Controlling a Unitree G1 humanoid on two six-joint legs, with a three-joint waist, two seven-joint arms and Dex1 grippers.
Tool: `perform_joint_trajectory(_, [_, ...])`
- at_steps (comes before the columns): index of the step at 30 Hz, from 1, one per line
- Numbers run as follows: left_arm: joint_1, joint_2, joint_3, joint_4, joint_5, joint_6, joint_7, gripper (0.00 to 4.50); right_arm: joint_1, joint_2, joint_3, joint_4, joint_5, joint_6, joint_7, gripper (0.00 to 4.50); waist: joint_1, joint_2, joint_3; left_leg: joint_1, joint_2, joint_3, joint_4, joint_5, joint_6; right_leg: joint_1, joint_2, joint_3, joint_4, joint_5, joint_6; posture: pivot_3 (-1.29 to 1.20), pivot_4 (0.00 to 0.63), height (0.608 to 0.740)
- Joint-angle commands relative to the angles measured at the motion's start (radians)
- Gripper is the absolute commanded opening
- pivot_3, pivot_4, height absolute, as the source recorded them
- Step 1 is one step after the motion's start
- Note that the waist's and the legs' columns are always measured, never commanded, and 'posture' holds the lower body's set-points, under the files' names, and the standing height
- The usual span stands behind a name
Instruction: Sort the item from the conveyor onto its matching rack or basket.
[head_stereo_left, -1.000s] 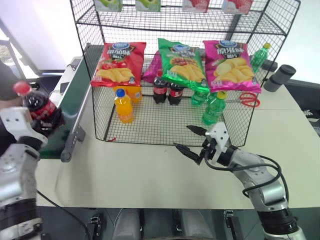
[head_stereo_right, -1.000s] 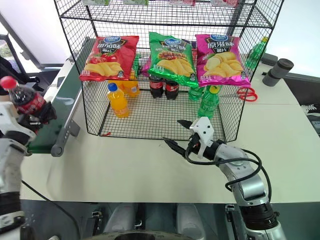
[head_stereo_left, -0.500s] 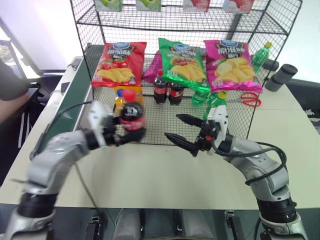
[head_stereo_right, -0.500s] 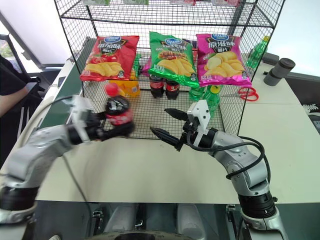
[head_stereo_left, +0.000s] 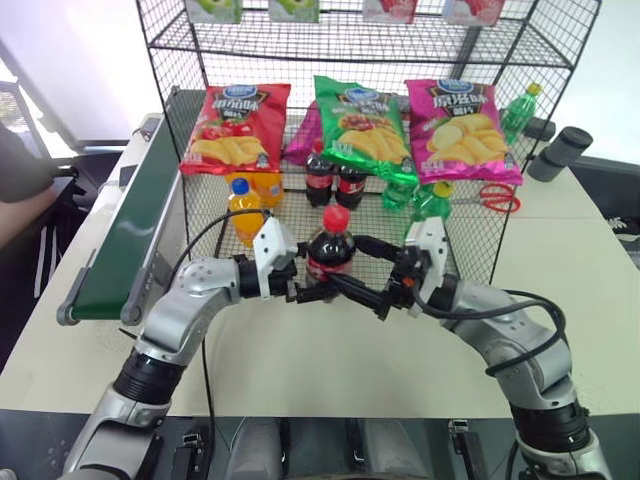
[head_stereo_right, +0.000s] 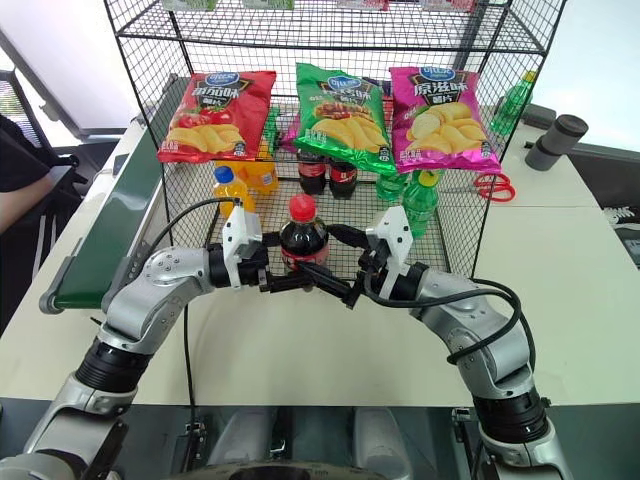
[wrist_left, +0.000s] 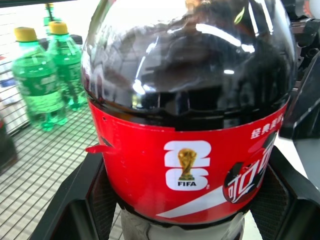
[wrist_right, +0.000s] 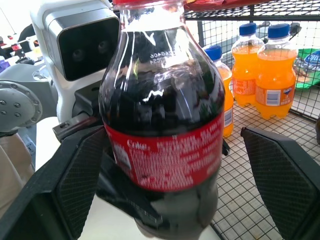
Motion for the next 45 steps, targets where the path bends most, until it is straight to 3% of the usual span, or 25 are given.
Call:
perform_joint_trajectory(1, [-0.035,-0.017,0.006,-0.032,0.003,-0.037,-0.014,2.97,0.0,0.009,-0.004,-0.049,0.026,0.001,-0.003,4.5,0.001,0.0,0.0,0.0,0.0,0.0,0.0,0.0,0.0,0.0,0.0,0.0,0.0,0.0,0.0,0.0,0.15,0.74])
perform_joint_trajectory(2, [-0.037,-0.02,0.007,-0.031,0.006,-0.036,-0.014,2.97,0.001,0.01,-0.003,-0.05,0.031,0.003,-0.002,4.5,0.001,0.0,0.0,0.0,0.0,0.0,0.0,0.0,0.0,0.0,0.0,0.0,0.0,0.0,0.0,0.0,0.15,0.74])
perform_joint_trajectory(5, [-0.038,-0.027,0.009,-0.032,0.014,-0.035,-0.014,2.97,0.002,0.011,-0.002,-0.051,0.043,0.009,0.0,3.73,0.002,0.0,0.0,0.0,0.0,-0.001,0.0,0.0,0.0,0.0,0.0,0.0,0.0,0.0,0.0,0.0,0.15,0.74])
perform_joint_trajectory(7, [-0.035,-0.029,0.008,-0.04,0.014,-0.014,-0.01,2.97,0.003,0.011,0.0,-0.052,0.041,0.005,-0.001,2.96,0.001,0.0,0.0,0.0,0.0,-0.001,0.0,0.0,0.0,0.0,0.0,0.0,0.0,0.0,0.0,0.0,0.15,0.74])
perform_joint_trajectory(10, [-0.032,-0.031,0.019,-0.042,-0.017,0.049,0.001,2.97,-0.002,0.015,0.002,-0.045,0.024,-0.01,-0.006,2.96,0.001,0.0,0.0,0.0,0.0,-0.001,0.0,0.0,0.0,0.0,0.0,0.0,0.0,0.0,0.0,0.0,0.15,0.74])
perform_joint_trajectory(11, [-0.031,-0.031,0.025,-0.042,-0.02,0.062,0.007,3.98,-0.004,0.017,0.002,-0.043,0.02,-0.013,-0.009,2.96,0.001,0.0,0.0,0.0,0.0,-0.001,0.0,0.0,0.0,0.0,0.0,0.0,0.0,0.0,0.0,0.0,0.15,0.74])
perform_joint_trajectory(13, [-0.026,-0.029,0.032,-0.037,0.002,0.039,0.022,4.39,-0.01,0.025,-0.002,-0.033,0.013,-0.024,-0.016,2.96,0.001,0.0,0.0,0.0,0.0,-0.001,0.0,0.0,0.0,0.0,0.0,0.0,0.0,0.0,0.0,0.0,0.15,0.74])
perform_joint_trajectory(19, [0.096,0.023,0.109,0.0,0.062,-0.014,0.102,4.39,-0.03,0.068,-0.023,0.065,-0.113,-0.136,-0.081,2.96,-0.004,0.0,0.0,0.001,0.0,0.0,0.0,0.0,0.0,0.0,0.0,0.0,0.001,0.0,0.0,0.0,0.15,0.74])
perform_joint_trajectory(28, [0.301,0.015,0.259,-0.07,0.054,-0.033,0.244,4.39,-0.09,0.206,0.036,0.457,-0.452,-0.497,-0.275,2.96,-0.003,0.0,0.0,0.001,0.0,0.001,0.0,0.0,0.0,0.0,-0.002,0.001,0.002,0.0,0.0,0.0,0.15,0.74])
perform_joint_trajectory(36, [0.331,0.016,0.277,-0.13,0.043,-0.005,0.291,4.39,-0.249,0.337,0.007,0.791,-0.514,-0.699,-0.359,2.96,-0.006,0.001,0.001,0.001,0.001,0.001,0.0,0.0,-0.001,-0.001,-0.003,0.001,0.003,0.0,0.0,0.0,0.15,0.74])
perform_joint_trajectory(45, [0.324,0.014,0.258,-0.143,0.045,0.003,0.295,4.39,-0.379,0.397,-0.013,1.084,-0.547,-0.836,-0.391,2.96,-0.008,0.001,0.001,0.001,0.0,0.002,0.0,0.0,-0.001,-0.001,-0.005,0.001,0.004,0.0,0.0,0.0,0.15,0.74])
